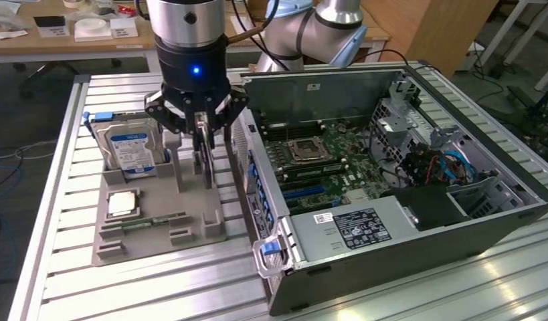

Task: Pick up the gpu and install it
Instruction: 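Pick up the gpu and move the gpu toward the slot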

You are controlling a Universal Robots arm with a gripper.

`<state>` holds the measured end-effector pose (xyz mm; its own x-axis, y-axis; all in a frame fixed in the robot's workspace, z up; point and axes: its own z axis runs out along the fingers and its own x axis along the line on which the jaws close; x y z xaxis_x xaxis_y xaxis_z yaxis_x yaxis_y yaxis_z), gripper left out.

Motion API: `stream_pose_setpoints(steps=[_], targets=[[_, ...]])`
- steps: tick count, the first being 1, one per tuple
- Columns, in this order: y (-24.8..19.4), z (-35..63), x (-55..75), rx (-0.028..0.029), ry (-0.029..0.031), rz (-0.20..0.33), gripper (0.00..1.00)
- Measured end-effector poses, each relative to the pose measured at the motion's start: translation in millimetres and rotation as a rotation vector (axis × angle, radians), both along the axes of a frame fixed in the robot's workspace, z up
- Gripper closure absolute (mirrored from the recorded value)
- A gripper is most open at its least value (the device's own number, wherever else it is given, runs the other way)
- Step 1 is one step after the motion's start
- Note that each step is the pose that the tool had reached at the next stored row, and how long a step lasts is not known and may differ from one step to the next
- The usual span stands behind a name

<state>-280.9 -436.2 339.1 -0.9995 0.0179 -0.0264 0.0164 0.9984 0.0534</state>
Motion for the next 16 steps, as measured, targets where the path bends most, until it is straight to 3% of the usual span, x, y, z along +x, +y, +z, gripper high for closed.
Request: stream_pose_setpoints(steps=[16], targets=[[0.0,21.3,1.6,0.0000,0.0000,0.000,0.73]])
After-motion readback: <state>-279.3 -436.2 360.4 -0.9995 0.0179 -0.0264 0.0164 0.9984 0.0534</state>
